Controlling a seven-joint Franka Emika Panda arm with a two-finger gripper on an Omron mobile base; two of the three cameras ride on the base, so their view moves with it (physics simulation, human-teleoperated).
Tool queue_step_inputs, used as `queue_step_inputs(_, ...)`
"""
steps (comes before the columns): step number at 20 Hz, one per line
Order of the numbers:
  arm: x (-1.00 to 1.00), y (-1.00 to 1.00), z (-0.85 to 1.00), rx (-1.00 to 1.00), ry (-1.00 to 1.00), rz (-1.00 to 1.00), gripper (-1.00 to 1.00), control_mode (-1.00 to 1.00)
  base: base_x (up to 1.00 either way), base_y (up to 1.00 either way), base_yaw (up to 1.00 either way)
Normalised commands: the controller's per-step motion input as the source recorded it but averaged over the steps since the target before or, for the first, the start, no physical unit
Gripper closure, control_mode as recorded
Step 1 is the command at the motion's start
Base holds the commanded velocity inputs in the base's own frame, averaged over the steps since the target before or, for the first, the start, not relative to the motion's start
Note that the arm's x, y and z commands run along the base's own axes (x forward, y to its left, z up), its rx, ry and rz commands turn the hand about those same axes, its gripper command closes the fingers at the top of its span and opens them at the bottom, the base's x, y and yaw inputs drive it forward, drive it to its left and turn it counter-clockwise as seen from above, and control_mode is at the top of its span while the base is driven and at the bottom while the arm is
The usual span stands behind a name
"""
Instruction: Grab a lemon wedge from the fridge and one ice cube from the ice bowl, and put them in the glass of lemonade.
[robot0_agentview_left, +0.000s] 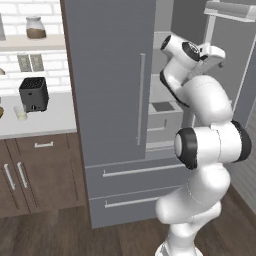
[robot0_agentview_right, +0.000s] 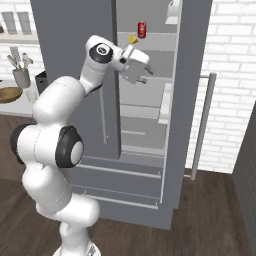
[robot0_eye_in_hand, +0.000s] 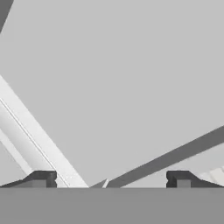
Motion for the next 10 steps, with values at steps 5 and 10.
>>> queue_step_inputs(5, -0.22, 1.00, -0.22, 0.26, -0.03, 0.62, -1.00, -1.00, 0.00, 0.00, 0.00)
queue_step_inputs(10, 0.00, 0.78, -0.25, 0.50, -0.16, 0.57, -1.00, -1.00, 0.00, 0.00, 0.00)
